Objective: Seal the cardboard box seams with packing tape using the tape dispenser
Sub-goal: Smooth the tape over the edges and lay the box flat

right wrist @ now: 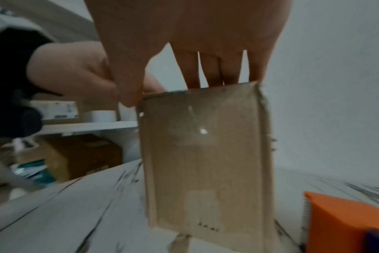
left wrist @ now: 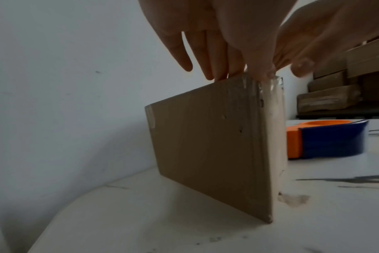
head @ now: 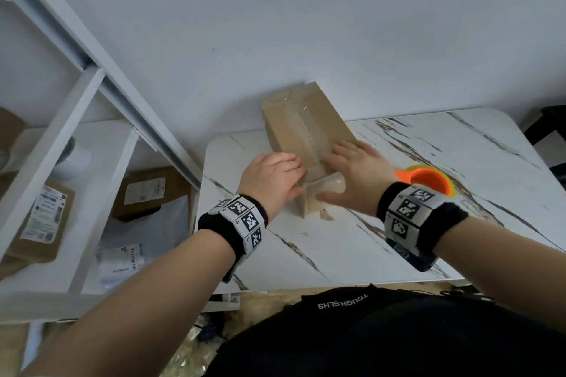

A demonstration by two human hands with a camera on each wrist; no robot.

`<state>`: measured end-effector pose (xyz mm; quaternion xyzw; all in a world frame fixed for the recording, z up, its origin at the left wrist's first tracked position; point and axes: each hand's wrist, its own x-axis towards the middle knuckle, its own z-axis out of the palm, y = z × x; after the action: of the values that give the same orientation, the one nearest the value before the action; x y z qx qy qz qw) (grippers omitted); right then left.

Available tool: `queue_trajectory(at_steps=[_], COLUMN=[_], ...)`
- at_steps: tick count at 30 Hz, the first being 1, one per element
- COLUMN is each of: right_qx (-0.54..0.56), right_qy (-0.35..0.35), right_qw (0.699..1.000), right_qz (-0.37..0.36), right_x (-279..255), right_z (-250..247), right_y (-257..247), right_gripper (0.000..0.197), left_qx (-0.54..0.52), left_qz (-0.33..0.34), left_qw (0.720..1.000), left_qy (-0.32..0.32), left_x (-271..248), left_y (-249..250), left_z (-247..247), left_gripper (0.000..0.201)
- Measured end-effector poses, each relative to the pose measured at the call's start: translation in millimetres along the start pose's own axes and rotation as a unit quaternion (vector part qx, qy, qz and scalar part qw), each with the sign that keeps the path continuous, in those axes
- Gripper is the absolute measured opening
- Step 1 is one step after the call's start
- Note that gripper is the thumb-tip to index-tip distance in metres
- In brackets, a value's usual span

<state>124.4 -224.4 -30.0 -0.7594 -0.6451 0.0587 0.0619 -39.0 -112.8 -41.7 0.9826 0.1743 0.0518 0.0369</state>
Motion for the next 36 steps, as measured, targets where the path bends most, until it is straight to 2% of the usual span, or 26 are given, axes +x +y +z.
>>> queue_trajectory(at_steps=[2, 4, 8, 10, 13, 20, 25, 29, 33, 36], right_qx=[-0.056, -0.055, -0.052, -0.039, -0.019, 0.007, -0.022, -0.021, -0.008, 0.017], right_qy=[-0.055, -0.062, -0.042, -0.045, -0.04, -0.043, -0.064, -0.05, -0.041, -0.005], right_qw=[0.997, 0.996, 0.997, 0.998, 0.999, 0.997, 0.998, 0.999, 0.997, 0.998], right_qz=[0.002, 0.025, 0.04, 0.036, 0.014, -0.065, -0.016, 0.0, -0.06, -0.057], right_x=[2.0, 2.5, 9.2, 12.9, 16.6, 16.1, 21.9, 28.3, 44.1, 54.2], right_z=[6.0, 10.7, 10.9, 10.2, 8.5, 3.2, -7.7, 2.6, 20.4, 25.2], right_y=[-15.0, -24.4, -32.5, -34.8, -37.5, -19.5, -0.2, -14.8, -50.8, -59.4], right_gripper=[0.093, 0.098, 0.082, 0.071, 0.066, 0.072, 0.073, 0.075, 0.082, 0.078], left_qx=[0.001, 0.008, 0.018, 0.026, 0.012, 0.028, 0.059, 0.057, 0.046, 0.038], left_qz=[0.007, 0.006, -0.007, -0.032, -0.079, -0.137, -0.153, -0.153, -0.153, -0.149], left_qw=[1.0, 0.999, 0.999, 0.998, 0.997, 0.99, 0.981, 0.983, 0.984, 0.985], left_qy=[0.017, 0.035, 0.047, 0.047, 0.022, -0.009, -0.103, -0.088, -0.081, -0.075], left_x=[-6.3, -13.3, -24.1, -24.5, -22.7, -15.3, -7.4, -6.0, -6.1, -7.3], left_y=[1.3, -1.3, -8.3, -8.3, -11.3, -27.5, -37.0, -35.8, -35.6, -38.6], left_z=[1.3, 1.5, 0.4, -2.3, -6.2, -13.4, -4.2, 4.3, 6.1, 6.3], left_gripper=[0.045, 0.044, 0.042, 0.043, 0.039, 0.053, 0.076, 0.075, 0.071, 0.072])
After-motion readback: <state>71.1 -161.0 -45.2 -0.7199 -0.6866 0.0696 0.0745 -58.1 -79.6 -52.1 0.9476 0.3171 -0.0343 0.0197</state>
